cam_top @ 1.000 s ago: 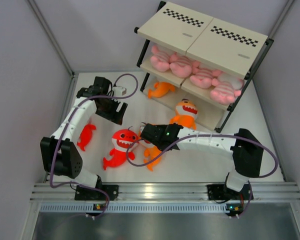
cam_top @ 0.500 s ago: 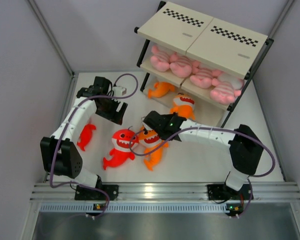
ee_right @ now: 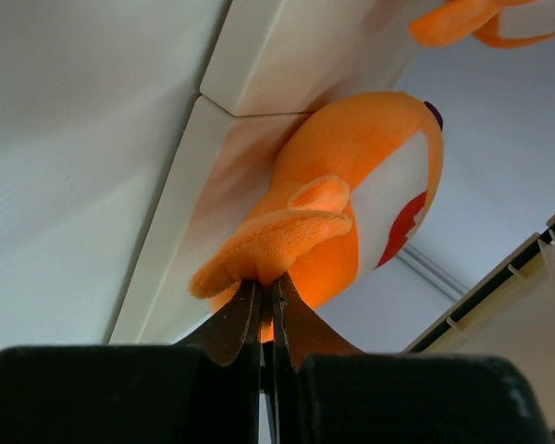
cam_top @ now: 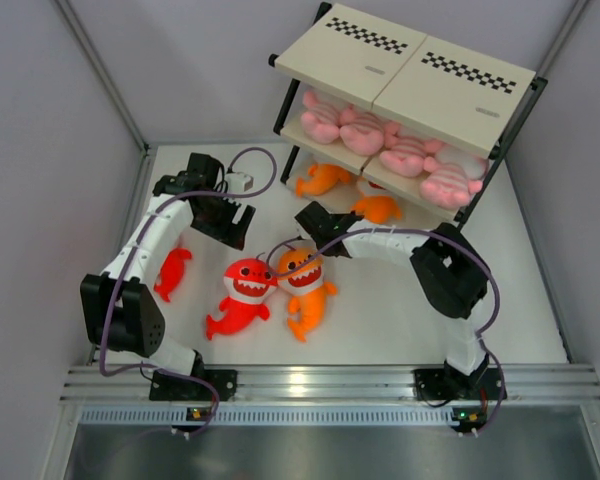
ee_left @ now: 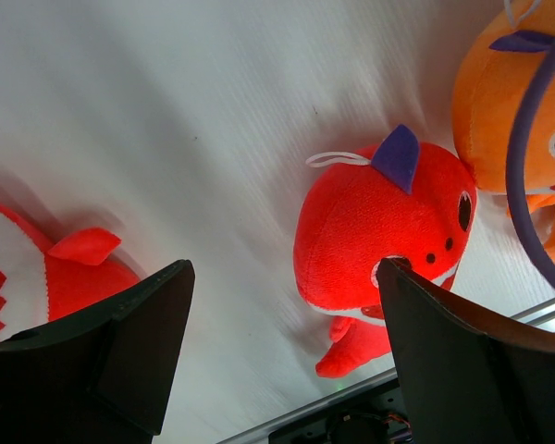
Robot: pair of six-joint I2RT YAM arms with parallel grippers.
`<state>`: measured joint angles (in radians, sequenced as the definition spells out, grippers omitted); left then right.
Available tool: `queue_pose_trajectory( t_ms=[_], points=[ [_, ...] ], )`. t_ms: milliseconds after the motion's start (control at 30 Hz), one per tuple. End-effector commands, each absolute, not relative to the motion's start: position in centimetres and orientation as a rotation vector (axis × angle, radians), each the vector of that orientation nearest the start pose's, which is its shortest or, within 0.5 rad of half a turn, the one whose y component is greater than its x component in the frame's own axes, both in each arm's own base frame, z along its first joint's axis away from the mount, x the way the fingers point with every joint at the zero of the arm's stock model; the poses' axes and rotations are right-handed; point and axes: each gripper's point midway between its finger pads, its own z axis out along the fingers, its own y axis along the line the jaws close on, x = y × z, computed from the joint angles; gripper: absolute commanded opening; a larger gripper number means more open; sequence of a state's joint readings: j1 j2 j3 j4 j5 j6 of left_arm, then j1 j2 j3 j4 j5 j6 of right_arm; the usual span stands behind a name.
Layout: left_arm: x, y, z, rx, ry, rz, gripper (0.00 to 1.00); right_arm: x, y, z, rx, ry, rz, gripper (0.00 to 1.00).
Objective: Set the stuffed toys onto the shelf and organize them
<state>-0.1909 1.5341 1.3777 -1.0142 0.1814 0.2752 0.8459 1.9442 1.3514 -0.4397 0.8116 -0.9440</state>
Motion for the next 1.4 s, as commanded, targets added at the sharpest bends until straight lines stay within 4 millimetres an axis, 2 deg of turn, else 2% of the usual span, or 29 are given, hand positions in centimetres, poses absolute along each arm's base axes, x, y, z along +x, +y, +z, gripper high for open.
queue_pose_trajectory(
  t_ms=[0,67,233,367,433,500,567,600,633,667,700,800,833,900,933,967,1000,1033,1067,1100,1133,1167,1200,1267,1300,1367],
  points=[
    [32.1,-8.3,17.3,0.687,2.548,-0.207,0.86,42.3,20.8,13.2,-1.551,1.772,-1.126,0.01],
    [32.2,-8.2,17.3,0.686,2.548,-0.203,0.87,43.1,20.5,13.3,-1.506,1.775,-1.155,0.01],
    [32.2,-8.2,17.3,0.684,2.552,-0.200,0.87,44.6,21.2,12.9,-1.432,1.772,-1.078,0.06],
    [32.2,-8.1,17.3,0.685,2.550,-0.195,0.87,45.7,21.1,12.8,-1.405,1.778,-1.090,0.08],
    [32.2,-8.1,17.3,0.684,2.552,-0.191,0.87,45.8,21.2,12.8,-1.409,1.775,-1.097,0.14],
    [32.2,-8.0,17.4,0.685,2.548,-0.188,0.87,45.6,21.1,12.6,-1.419,1.775,-1.104,0.22],
    [32.2,-7.9,17.2,0.682,2.554,-0.183,0.87,45.1,21.1,13.2,-1.417,1.766,-1.098,0.29],
    [32.2,-7.9,17.2,0.682,2.554,-0.181,0.87,44.6,21.1,13.0,-1.438,1.768,-1.084,0.36],
    [32.2,-7.9,17.2,0.681,2.556,-0.177,0.87,44.0,21.7,13.8,-1.438,1.756,-1.059,0.41],
    [32.2,-7.9,17.2,0.681,2.553,-0.177,0.87,43.2,22.4,14.5,-1.435,1.756,-1.017,0.52],
    [32.3,-7.9,17.2,0.681,2.555,-0.177,0.87,43.0,22.2,14.3,-1.440,1.771,-1.016,0.55],
    [32.2,-8.0,17.3,0.680,2.551,-0.183,0.87,41.3,24.0,16.2,-1.424,1.752,-0.899,0.62],
    [32.2,-7.9,17.4,0.681,2.550,-0.180,0.87,40.4,24.7,17.6,-1.418,1.731,-0.857,0.62],
    [32.2,-7.8,17.5,0.678,2.547,-0.170,0.87,39.1,25.3,18.6,-1.379,1.729,-0.792,0.63],
    [32.1,-7.7,17.5,0.678,2.547,-0.168,0.87,37.9,25.8,20.0,-1.371,1.711,-0.722,0.63],
    [32.1,-7.7,17.5,0.675,2.546,-0.164,0.87,37.1,26.0,20.5,-1.349,1.717,-0.662,0.64],
    [32.1,-7.6,17.5,0.676,2.546,-0.159,0.87,36.1,25.8,19.8,-1.373,1.719,-0.627,0.64],
    [32.1,-7.6,17.4,0.676,2.549,-0.160,0.87,34.7,26.2,21.4,-1.359,1.682,-0.542,0.64],
    [32.0,-7.6,17.3,0.679,2.552,-0.160,0.87,33.8,26.1,21.3,-1.372,1.670,-0.501,0.64],
    [32.0,-7.6,17.3,0.677,2.554,-0.160,0.87,32.0,26.2,19.3,-1.460,1.660,-0.428,0.64],
    [32.0,-7.6,17.1,0.678,2.558,-0.161,0.87,30.1,26.5,20.4,-1.481,1.598,-0.353,0.64],
    [32.0,-7.6,17.0,0.678,2.561,-0.163,0.87,28.8,27.0,20.1,-1.553,1.537,-0.308,0.64],
    [32.0,-7.6,16.8,0.679,2.568,-0.162,0.87,25.7,27.6,18.6,-1.652,1.459,-0.196,0.64],
    [31.9,-7.5,16.4,0.678,2.581,-0.160,0.87,23.1,28.8,17.9,-1.743,1.331,-0.106,0.68],
    [31.9,-7.5,16.2,0.674,2.588,-0.158,0.87,21.1,29.4,16.4,-1.807,1.285,-0.019,0.69],
    [31.8,-7.2,15.7,0.662,2.611,-0.145,0.87,18.2,31.0,16.1,-1.860,1.197,0.091,0.70]
  ],
)
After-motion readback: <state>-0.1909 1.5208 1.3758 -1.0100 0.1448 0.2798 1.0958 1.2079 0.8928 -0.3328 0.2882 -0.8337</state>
